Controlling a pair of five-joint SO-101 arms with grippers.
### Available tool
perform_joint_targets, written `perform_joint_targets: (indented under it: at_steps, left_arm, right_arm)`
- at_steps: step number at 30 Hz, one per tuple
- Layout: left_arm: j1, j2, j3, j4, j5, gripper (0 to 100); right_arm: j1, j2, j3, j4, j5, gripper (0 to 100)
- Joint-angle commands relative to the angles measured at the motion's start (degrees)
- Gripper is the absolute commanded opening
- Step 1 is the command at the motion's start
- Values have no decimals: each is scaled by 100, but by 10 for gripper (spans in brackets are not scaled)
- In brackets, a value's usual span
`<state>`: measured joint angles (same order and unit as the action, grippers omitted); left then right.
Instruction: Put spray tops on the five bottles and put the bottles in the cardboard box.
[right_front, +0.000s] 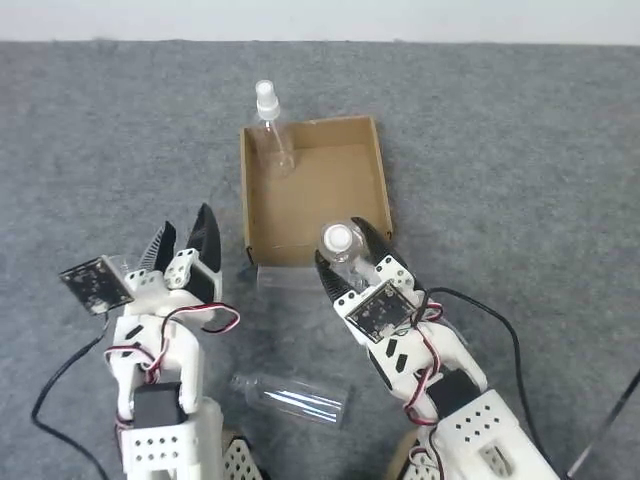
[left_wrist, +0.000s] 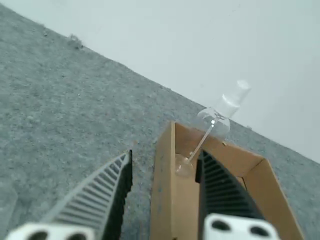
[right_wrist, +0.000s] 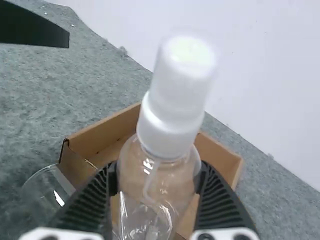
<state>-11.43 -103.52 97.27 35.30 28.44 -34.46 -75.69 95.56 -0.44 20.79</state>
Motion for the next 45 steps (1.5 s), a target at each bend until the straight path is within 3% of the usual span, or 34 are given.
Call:
perform_joint_targets:
  at_steps: [1,6,13,32,45]
  left_arm:
    - [-44,-105,-75,18,-53,195]
    - [-53,-97,-75,44,-70,195]
    - [-62,-97,-75,44,-79,195]
    - [-167,-97,-75,18,-70,195]
    - [-176,-97,-75,26,-79,195]
  right_arm:
    - [110,-154,70,-22,-53,17]
    - [286,-154,-360,426,-97,17]
    - [347,-127,-1363,1543,-703,17]
    - [-338,-84,-3103,1859,-695,17]
    - [-497,-66,-3376,1833,-730,17]
